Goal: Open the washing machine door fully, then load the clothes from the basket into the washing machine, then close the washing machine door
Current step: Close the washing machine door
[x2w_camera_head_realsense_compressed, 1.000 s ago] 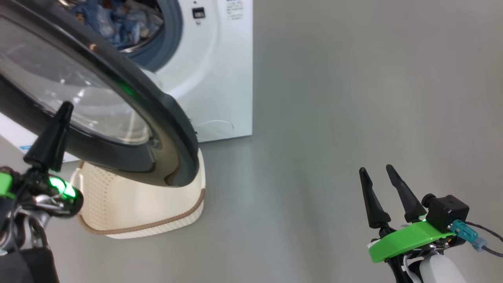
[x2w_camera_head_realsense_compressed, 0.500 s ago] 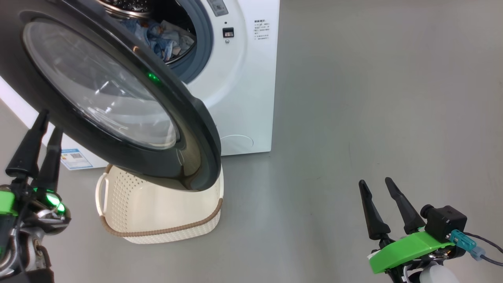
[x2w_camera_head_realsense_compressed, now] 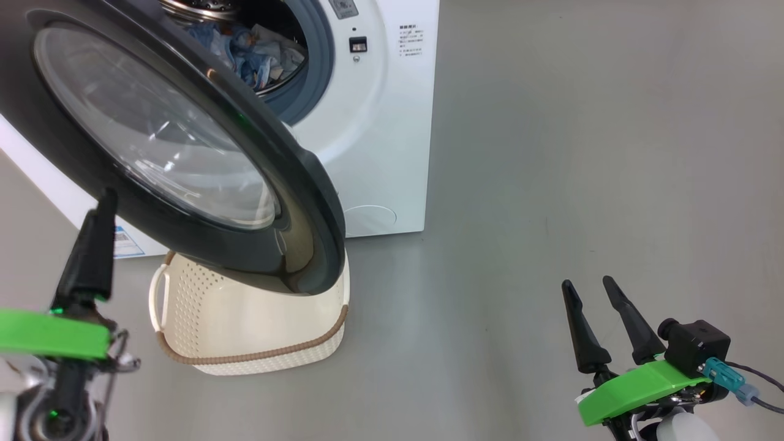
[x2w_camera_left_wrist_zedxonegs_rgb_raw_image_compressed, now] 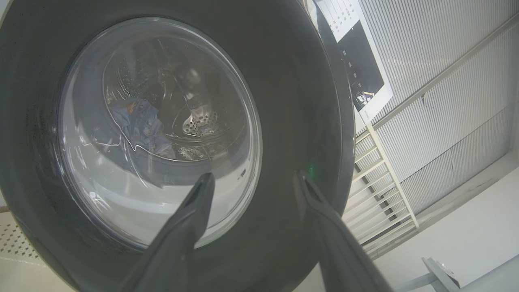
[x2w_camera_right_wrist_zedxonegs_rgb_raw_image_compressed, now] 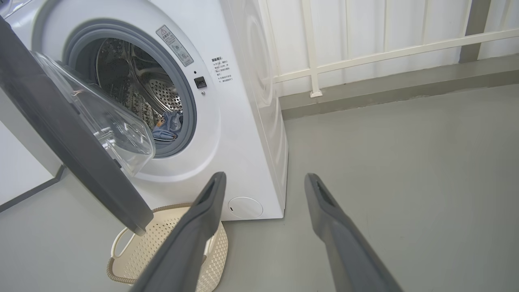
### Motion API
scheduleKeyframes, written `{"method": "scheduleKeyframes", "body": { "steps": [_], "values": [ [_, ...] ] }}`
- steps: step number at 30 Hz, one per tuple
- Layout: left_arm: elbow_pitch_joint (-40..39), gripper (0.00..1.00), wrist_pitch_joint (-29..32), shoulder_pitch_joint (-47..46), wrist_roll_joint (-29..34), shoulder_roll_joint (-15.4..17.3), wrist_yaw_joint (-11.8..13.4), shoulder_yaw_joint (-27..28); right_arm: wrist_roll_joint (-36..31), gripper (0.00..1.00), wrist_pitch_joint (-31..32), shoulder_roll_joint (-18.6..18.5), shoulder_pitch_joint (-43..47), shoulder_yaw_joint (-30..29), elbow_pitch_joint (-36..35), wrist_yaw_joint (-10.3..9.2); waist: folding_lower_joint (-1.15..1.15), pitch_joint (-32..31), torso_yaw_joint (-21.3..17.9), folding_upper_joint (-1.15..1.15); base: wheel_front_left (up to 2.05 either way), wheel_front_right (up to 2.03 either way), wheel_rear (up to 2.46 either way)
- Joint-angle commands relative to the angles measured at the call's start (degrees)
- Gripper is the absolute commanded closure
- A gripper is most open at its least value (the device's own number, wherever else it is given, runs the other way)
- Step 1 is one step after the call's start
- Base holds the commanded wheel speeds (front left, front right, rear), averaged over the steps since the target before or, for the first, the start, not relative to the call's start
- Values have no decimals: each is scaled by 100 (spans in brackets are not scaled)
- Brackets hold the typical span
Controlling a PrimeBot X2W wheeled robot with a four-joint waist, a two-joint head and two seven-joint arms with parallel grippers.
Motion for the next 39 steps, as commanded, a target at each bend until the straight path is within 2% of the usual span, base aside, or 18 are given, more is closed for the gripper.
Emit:
{"method": "scheduleKeyframes", "body": {
  "steps": [1,6,8,10,15,20,23,34,39],
  "values": [
    [-170,0,-283,-17,248,387,-40,2,33,0,-70,-38,-52,120,-139,9,0,-6,2,0,0,0,0],
    [181,0,-1631,207,1290,1183,-40,-967,16,0,-70,-39,-30,124,-159,9,0,-30,11,0,0,0,0],
    [434,0,-1904,232,1739,1368,-40,-1216,10,0,-70,-38,-18,127,-167,9,0,-39,17,0,0,0,0],
    [643,0,-2002,242,2039,1392,-40,-1293,-4,0,-70,-37,-11,132,-177,9,0,-45,19,0,0,0,0],
    [811,0,-2035,376,2731,1216,-40,-1126,-25,0,-70,-29,-9,137,-206,9,0,-45,11,0,0,0,0],
    [700,0,-2037,650,4138,971,38,-607,-38,0,-70,-18,-15,141,-236,9,0,-33,-16,0,0,0,0],
    [543,0,-2037,884,4655,662,88,-333,-45,0,-70,-17,-13,145,-254,9,0,-37,-32,0,0,0,0],
    [186,0,-2038,1605,5531,-74,74,276,-89,0,-70,-13,25,137,-331,9,0,-63,-86,0,0,0,0],
    [63,0,-2038,1812,5871,-359,58,387,-111,0,-70,-12,17,143,-341,9,0,-55,-92,0,0,0,0]
  ]
}}
